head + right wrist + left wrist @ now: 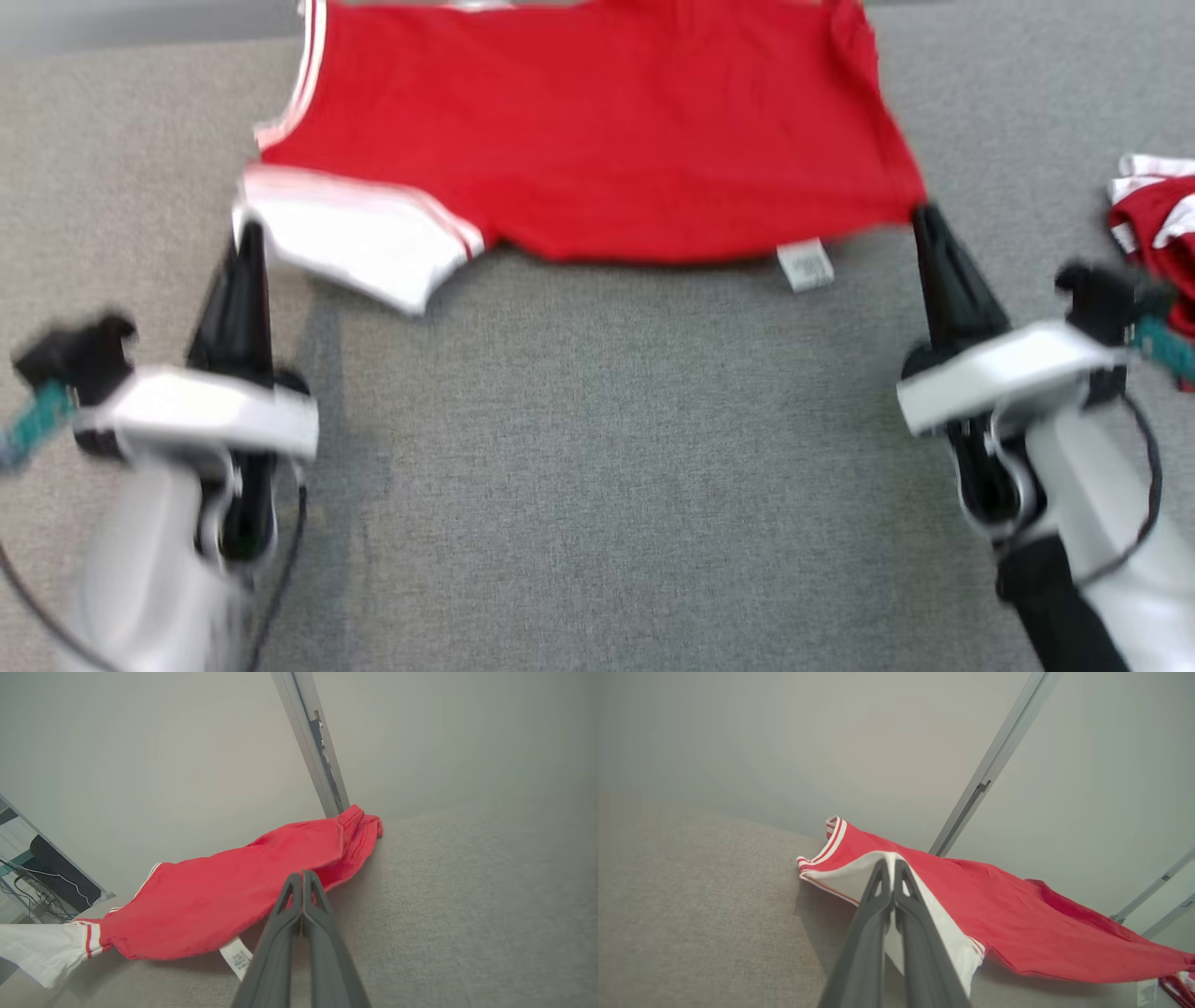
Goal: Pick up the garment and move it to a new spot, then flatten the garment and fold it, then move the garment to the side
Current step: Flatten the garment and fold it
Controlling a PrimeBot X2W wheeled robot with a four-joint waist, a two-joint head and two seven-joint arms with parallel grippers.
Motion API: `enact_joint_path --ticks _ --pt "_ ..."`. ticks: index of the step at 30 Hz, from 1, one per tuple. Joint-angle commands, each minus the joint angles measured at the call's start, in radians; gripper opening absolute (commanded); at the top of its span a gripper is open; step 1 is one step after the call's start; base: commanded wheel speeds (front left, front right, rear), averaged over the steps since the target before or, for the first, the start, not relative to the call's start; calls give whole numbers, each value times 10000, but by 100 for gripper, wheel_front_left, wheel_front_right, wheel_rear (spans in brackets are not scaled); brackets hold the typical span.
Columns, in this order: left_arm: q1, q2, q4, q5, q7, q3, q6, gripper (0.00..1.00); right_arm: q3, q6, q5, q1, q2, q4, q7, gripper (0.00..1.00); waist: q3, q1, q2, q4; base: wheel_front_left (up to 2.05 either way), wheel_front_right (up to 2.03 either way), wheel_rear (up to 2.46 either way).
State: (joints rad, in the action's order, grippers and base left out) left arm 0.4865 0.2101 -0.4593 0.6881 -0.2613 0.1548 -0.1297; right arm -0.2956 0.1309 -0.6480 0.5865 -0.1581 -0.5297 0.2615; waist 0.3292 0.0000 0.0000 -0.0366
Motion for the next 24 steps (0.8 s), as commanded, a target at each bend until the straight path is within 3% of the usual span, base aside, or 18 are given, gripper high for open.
enact_joint_path --ticks 1,10,17,24 --pt "-810 -26 623 -260 -38 -252 -13 0 154 -1 131 -685 -13 295 47 0 -396 0 0 54 0 0 0" --pt "-4120 -26 2992 -867 104 -398 144 0 540 -3 170 -3471 -142 1517 49 0 -1323 0 0 422 0 0 0" --pt "-6047 416 5263 -1102 1567 55 767 0 923 -3 490 -5467 -348 2179 48 0 -1938 0 0 676 0 0 0" --pt "-7964 733 7099 -838 3068 -137 1852 0 1413 -3 774 -7121 -319 2934 -333 0 -2532 0 0 771 0 0 0"
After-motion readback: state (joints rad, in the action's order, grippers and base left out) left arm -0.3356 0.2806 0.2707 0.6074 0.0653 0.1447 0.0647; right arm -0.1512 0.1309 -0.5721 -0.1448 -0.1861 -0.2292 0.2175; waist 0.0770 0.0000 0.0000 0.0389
